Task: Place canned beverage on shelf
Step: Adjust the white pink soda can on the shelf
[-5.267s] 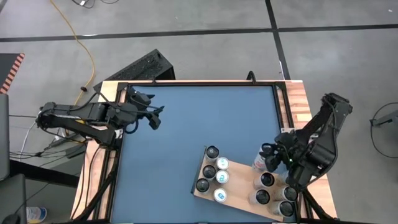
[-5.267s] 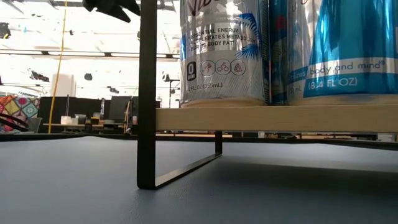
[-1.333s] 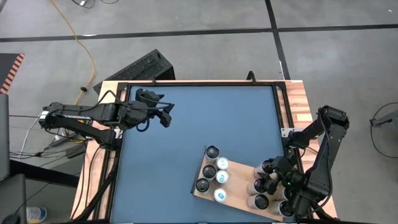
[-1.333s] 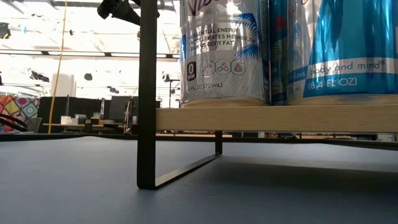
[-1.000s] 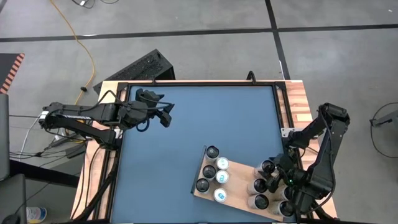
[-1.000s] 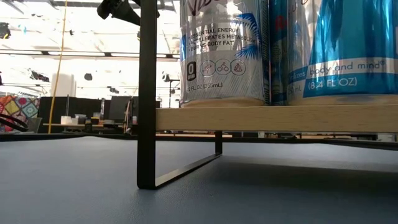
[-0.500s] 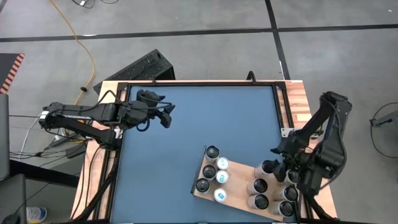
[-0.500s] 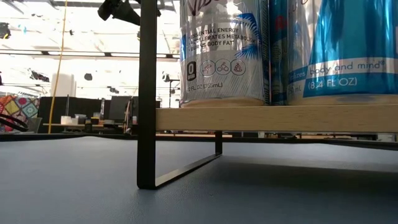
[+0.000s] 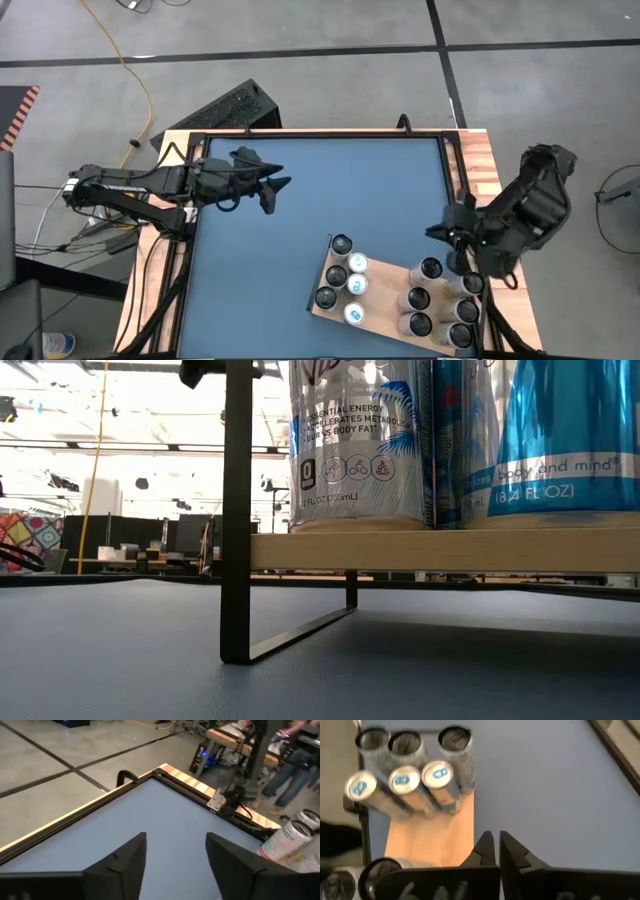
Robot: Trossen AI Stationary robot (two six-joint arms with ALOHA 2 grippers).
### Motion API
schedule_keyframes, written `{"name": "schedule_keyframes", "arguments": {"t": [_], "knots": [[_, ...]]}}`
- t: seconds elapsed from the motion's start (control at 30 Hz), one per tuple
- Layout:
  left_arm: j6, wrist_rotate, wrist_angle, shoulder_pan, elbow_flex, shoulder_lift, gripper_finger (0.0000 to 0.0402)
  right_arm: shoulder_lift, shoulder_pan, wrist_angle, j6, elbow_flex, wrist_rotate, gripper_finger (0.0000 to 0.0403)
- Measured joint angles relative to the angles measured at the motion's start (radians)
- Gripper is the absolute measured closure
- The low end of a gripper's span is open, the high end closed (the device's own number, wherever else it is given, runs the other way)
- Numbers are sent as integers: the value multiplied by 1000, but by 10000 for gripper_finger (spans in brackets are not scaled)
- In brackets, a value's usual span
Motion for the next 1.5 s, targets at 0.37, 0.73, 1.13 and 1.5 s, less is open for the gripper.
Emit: {"name": "schedule_keyframes", "arguments": {"t": [0.37, 0.73, 1.13, 1.5], "knots": [[102, 129, -24, 0, 0, 0, 272, 125, -130, 194, -226, 108, -281, 402], [41, 189, -169, 1, 0, 0, 274, 329, -175, 304, -306, 198, -334, 403], [93, 195, -175, 0, 0, 0, 274, 454, -207, 163, -115, 288, -566, 403], [85, 190, -174, -11, 0, -1, 274, 466, -171, 112, -57, 280, -575, 403]]}}
